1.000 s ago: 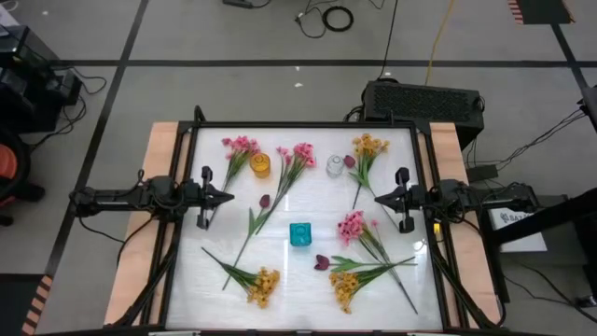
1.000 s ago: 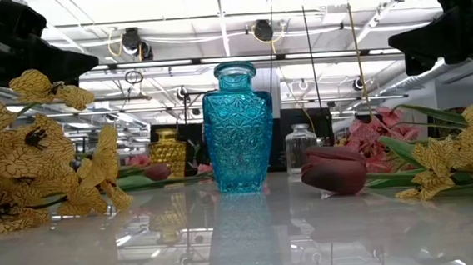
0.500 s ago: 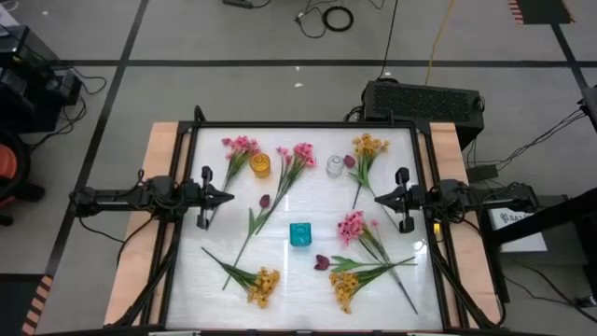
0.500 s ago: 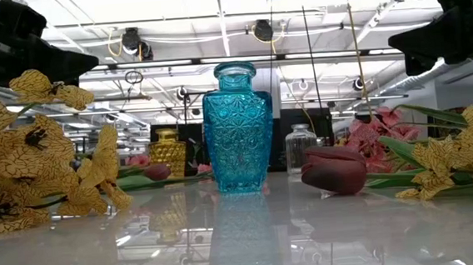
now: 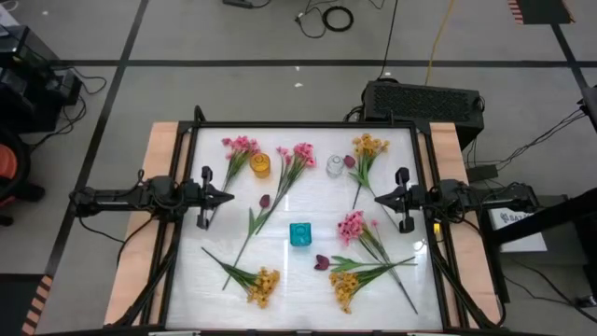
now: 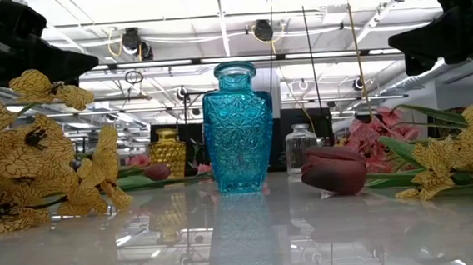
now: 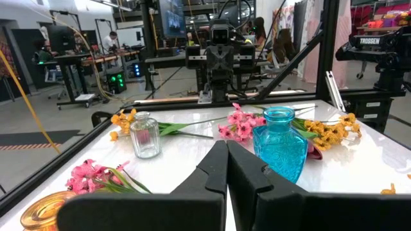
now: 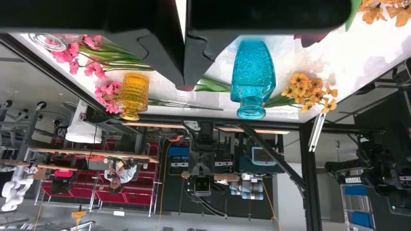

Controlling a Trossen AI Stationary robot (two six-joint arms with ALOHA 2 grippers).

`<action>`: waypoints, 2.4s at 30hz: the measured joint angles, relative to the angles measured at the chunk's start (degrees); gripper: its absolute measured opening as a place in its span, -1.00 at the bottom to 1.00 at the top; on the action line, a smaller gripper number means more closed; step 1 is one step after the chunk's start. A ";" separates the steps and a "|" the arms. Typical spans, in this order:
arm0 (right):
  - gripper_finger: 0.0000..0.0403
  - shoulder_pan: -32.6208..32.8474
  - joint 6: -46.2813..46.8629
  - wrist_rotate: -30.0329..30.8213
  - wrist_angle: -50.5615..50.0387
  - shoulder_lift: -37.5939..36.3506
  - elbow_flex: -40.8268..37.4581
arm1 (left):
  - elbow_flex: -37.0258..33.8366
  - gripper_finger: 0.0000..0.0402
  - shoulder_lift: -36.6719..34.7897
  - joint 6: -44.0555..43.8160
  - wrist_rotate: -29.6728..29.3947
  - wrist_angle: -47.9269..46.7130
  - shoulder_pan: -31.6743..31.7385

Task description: Sort flowers into vase by color

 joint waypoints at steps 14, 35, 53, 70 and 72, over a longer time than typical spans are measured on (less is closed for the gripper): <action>-1.00 -0.01 0.00 0.00 0.00 0.01 0.01 | 0.00 -0.97 -0.01 0.00 0.01 0.00 0.01; -1.00 -0.01 0.00 0.00 -0.01 0.00 0.00 | 0.71 -0.97 0.01 -2.26 -1.51 0.49 0.00; -1.00 -0.01 0.00 0.00 0.02 -0.01 -0.01 | 51.93 -0.99 30.07 -3.06 -0.61 -23.28 0.00; -1.00 -0.01 12.19 0.11 0.94 0.01 -0.06 | 52.28 -0.99 45.18 -2.64 3.31 -11.16 -2.24; -1.00 -0.01 16.46 0.11 1.04 -0.01 -0.06 | 49.41 -0.99 45.34 -2.75 0.99 -8.74 -2.68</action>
